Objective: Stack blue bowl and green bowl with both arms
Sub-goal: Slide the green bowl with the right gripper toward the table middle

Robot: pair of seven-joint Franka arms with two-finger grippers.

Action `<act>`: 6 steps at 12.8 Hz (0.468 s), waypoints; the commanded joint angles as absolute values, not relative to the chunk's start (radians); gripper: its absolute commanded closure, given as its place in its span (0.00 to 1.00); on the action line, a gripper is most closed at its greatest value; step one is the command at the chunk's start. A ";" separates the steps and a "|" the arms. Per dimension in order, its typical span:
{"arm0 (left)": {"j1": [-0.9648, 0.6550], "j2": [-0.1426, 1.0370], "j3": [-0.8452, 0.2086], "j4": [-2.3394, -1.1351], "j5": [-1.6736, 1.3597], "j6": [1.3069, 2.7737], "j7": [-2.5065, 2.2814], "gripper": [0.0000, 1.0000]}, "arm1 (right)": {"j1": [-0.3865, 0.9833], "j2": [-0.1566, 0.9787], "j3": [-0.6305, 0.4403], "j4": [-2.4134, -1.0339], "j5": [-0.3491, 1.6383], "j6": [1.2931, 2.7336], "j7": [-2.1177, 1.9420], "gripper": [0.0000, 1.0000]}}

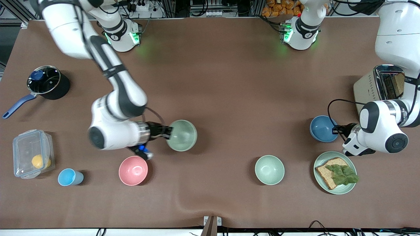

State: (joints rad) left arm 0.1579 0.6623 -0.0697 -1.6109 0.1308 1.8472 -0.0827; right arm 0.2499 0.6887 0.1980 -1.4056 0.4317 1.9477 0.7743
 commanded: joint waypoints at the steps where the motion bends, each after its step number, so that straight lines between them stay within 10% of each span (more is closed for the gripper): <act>1: 0.161 0.661 -0.077 -1.618 0.121 1.862 -0.094 1.00 | 0.352 0.698 0.192 -1.416 0.454 2.078 0.937 0.92; 6: 0.163 0.595 -0.083 -1.606 0.089 1.829 -0.040 1.00 | 0.478 0.736 0.184 -1.457 0.436 2.279 1.035 0.88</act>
